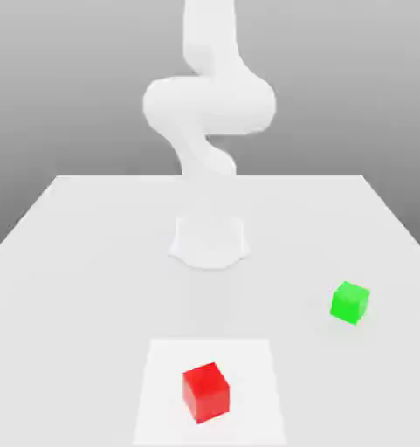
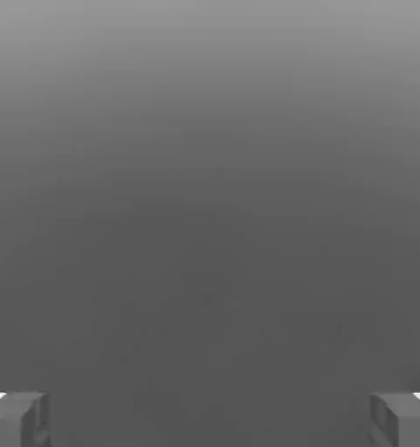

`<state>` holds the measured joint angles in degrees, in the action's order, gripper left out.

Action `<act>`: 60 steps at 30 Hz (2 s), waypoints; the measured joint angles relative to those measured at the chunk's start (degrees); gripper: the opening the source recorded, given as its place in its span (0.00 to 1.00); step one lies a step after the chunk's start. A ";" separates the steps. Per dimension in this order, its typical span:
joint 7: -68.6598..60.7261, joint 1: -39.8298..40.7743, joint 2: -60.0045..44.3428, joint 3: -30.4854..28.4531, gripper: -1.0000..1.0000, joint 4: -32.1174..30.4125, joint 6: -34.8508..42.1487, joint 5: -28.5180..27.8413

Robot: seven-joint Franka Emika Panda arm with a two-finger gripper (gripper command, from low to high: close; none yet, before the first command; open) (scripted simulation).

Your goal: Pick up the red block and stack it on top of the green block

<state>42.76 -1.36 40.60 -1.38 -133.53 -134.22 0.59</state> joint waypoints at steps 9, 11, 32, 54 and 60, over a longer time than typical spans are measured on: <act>-11.33 -4.33 -19.10 -4.30 0.50 -6.37 -8.85 2.35; -13.71 -5.20 -23.27 -5.12 0.50 -7.75 -10.75 2.76; -27.72 -3.72 -58.19 -3.30 0.00 -14.41 -31.18 4.81; -47.56 -36.63 -27.93 13.22 0.00 -32.92 -19.62 6.26; -44.84 -36.47 -38.06 14.43 0.00 -33.40 -30.15 0.87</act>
<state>-2.08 -37.83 2.54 13.05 -166.94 -164.37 1.46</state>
